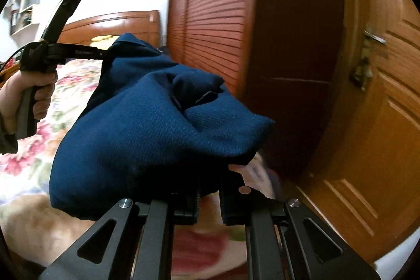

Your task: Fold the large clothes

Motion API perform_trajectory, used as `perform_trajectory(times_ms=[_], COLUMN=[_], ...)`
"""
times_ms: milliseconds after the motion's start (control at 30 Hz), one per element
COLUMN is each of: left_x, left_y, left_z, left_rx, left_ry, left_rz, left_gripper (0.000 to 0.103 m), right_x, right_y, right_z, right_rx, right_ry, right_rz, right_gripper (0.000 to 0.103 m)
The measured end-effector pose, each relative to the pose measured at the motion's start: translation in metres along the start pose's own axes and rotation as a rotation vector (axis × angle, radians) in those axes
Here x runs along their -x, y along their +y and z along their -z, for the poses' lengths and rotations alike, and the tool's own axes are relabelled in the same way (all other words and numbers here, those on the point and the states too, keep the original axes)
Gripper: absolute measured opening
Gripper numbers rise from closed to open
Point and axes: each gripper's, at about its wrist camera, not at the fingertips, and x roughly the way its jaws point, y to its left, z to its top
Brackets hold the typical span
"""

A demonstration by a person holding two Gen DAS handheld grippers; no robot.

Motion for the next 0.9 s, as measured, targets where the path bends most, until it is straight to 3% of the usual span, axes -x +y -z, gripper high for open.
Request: perform_trajectory(times_ms=[133, 333, 400, 433, 467, 533, 633, 900], left_x=[-0.024, -0.029, -0.021, -0.016, -0.010, 0.007, 0.031, 0.091], left_y=[-0.024, -0.019, -0.013, -0.012, -0.010, -0.002, 0.011, 0.047], left_z=[0.012, 0.022, 0.025, 0.027, 0.030, 0.039, 0.054, 0.107], left_rx=[-0.068, -0.077, -0.070, -0.067, -0.065, -0.046, -0.027, -0.023], left_ry=[0.025, 0.064, 0.067, 0.060, 0.056, 0.046, 0.035, 0.031], left_rz=[-0.027, -0.042, -0.028, -0.014, -0.001, 0.031, 0.070, 0.070], left_gripper=[0.003, 0.006, 0.009, 0.014, 0.029, 0.050, 0.084, 0.090], right_x=[-0.017, -0.035, -0.029, -0.024, -0.017, -0.005, 0.025, 0.057], right_y=[-0.020, -0.019, -0.019, -0.017, -0.017, -0.015, -0.010, 0.025], right_z=[0.014, 0.024, 0.019, 0.018, 0.014, 0.009, 0.002, -0.014], right_rx=[-0.031, -0.039, -0.056, -0.060, -0.064, -0.066, -0.063, -0.034], right_ry=[0.050, 0.107, 0.108, 0.106, 0.099, 0.069, 0.020, -0.058], right_rz=[0.031, 0.056, 0.059, 0.070, 0.078, 0.095, 0.110, 0.041], right_gripper=[0.012, 0.015, 0.021, 0.027, 0.035, 0.049, 0.055, 0.055])
